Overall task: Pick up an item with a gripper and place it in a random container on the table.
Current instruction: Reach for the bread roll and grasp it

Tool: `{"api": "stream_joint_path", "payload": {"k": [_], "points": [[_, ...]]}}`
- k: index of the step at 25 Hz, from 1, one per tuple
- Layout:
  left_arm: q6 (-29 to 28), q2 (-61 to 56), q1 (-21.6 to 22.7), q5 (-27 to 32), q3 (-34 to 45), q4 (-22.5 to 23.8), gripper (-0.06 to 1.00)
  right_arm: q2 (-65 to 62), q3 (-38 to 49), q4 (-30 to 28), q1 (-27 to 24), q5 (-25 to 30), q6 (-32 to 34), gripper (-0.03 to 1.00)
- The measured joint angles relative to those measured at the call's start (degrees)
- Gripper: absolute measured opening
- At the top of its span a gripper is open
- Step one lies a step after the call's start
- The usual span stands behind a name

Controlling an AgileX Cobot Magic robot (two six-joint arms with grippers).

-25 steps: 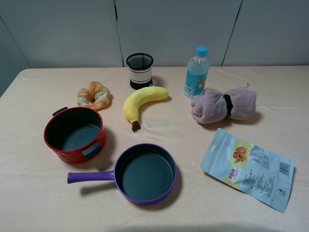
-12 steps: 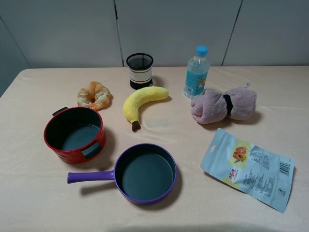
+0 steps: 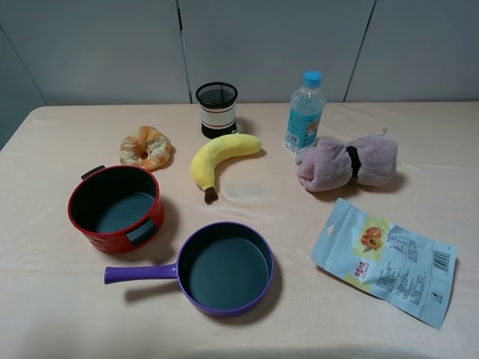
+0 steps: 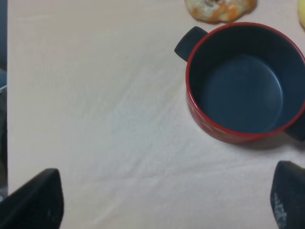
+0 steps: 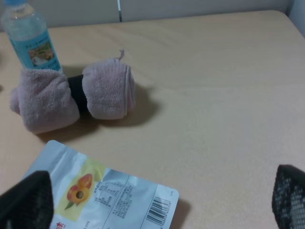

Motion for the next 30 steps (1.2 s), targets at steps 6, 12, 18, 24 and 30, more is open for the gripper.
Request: {"api": "stream_joint_path", "payload": {"k": [6,12,18,24,30], "points": [[1.77,9.78,0.00,-0.21,-5.25,-0.05,0.87,0.00,0.00,0.00,0.00,0.00,0.00,0.69],[3.12,19.67,0.00,-0.50,-10.50,-0.05,0.87,0.00,0.00,0.00,0.00,0.00,0.00,0.69],[5.02,29.49,0.00,-0.74,-15.93,-0.10,0.87,0.00,0.00,0.00,0.00,0.00,0.00,0.69],[7.78,38.56,0.00,-1.91,-21.28,-1.42,0.87,0.00,0.00,0.00,0.00,0.00,0.00,0.69],[9.90,47.35,0.00,-3.58,-25.59,-3.22,0.87,0.00,0.00,0.00,0.00,0.00,0.00,0.69]]}}
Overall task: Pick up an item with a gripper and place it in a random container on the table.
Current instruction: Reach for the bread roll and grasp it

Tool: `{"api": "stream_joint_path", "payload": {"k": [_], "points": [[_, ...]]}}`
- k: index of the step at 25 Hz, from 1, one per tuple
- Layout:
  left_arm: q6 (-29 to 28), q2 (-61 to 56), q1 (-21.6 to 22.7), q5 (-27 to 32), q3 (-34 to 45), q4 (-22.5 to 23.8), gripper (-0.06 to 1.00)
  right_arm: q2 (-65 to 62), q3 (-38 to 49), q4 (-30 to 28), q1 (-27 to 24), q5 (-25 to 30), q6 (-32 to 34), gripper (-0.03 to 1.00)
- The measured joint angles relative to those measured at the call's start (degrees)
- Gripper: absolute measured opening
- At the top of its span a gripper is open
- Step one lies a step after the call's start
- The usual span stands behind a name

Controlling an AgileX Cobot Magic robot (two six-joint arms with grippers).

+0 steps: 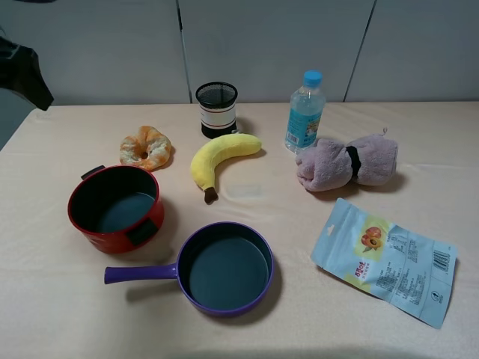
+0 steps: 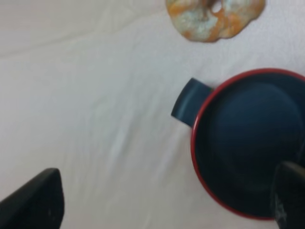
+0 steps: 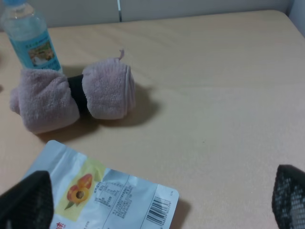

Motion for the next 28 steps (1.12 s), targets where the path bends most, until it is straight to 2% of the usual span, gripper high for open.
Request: {"api": "stream_joint_path", "payload": {"k": [6,18,28], "points": [[2.12,8.59,0.00,-2.10,-3.57,-2.34,0.87,0.00,0.00,0.00,0.00,0.00,0.00,0.69],[5.30,23.84,-0.18,-2.64,-15.18,-2.80,0.87,0.00,0.00,0.00,0.00,0.00,0.00,0.69],[7.21,35.82,-4.35,-2.63,-23.56,-2.80,0.87,0.00,0.00,0.00,0.00,0.00,0.00,0.69]]}}
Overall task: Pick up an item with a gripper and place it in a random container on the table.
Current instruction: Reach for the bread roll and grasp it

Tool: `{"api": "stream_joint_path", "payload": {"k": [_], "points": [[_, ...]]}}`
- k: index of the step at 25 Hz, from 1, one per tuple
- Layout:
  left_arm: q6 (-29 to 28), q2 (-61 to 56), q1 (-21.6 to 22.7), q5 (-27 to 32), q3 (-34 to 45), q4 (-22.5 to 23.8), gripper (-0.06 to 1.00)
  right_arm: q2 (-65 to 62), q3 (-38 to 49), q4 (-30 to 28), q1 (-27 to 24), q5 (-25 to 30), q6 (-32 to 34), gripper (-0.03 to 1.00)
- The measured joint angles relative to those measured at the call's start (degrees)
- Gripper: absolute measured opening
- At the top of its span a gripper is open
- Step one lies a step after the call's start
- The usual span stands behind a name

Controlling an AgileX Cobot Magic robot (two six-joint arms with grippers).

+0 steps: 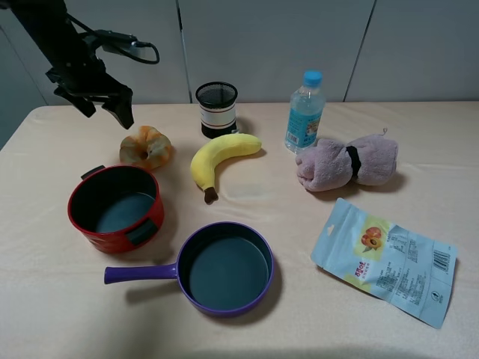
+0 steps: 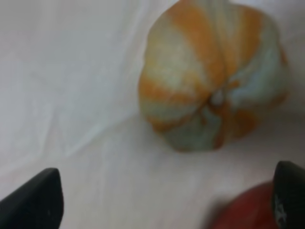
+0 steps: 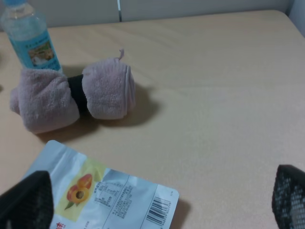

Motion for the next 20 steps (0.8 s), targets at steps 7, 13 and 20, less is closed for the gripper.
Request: {"api": "stream_joint_path", "payload": {"k": [7,13,20], "points": [[3.66,5.37,-1.73,-0.12,-3.11,-0.07,0.88,0.00,0.00,0.00,0.00,0.00,0.00,0.69],[7.01,8.51,-2.04,-0.40,-5.22,0.05,0.88,0.00,0.00,0.00,0.00,0.00,0.00,0.69],[10.28,12.12,-3.37,-0.53,-9.09,1.60,0.88,0.00,0.00,0.00,0.00,0.00,0.00,0.69]]}}
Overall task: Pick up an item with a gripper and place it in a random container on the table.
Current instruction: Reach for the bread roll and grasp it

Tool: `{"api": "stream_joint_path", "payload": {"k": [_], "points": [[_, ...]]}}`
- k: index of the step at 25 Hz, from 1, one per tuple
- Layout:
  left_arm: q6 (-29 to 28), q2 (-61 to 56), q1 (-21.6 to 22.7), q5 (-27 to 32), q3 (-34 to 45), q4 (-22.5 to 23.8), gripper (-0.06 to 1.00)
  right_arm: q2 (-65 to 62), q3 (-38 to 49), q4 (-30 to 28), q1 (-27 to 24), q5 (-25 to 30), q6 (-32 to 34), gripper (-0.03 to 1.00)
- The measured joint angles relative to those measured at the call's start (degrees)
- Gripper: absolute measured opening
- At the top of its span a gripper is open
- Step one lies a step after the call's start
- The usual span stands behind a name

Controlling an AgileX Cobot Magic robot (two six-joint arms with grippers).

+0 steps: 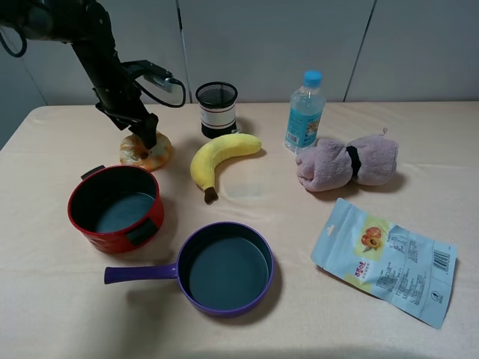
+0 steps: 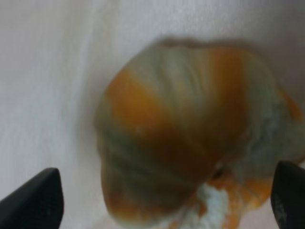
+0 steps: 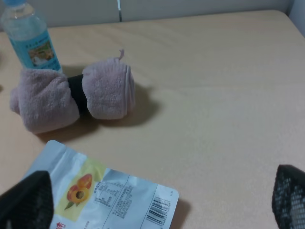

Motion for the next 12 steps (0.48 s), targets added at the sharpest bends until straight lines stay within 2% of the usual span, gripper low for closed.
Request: {"api": "stream_joint_path", "payload": {"k": [12], "points": [[2.21,3.90,-0.47,-0.79,-1.21,0.71,0.87,0.00,0.00,0.00,0.00,0.00,0.00,0.69]]}}
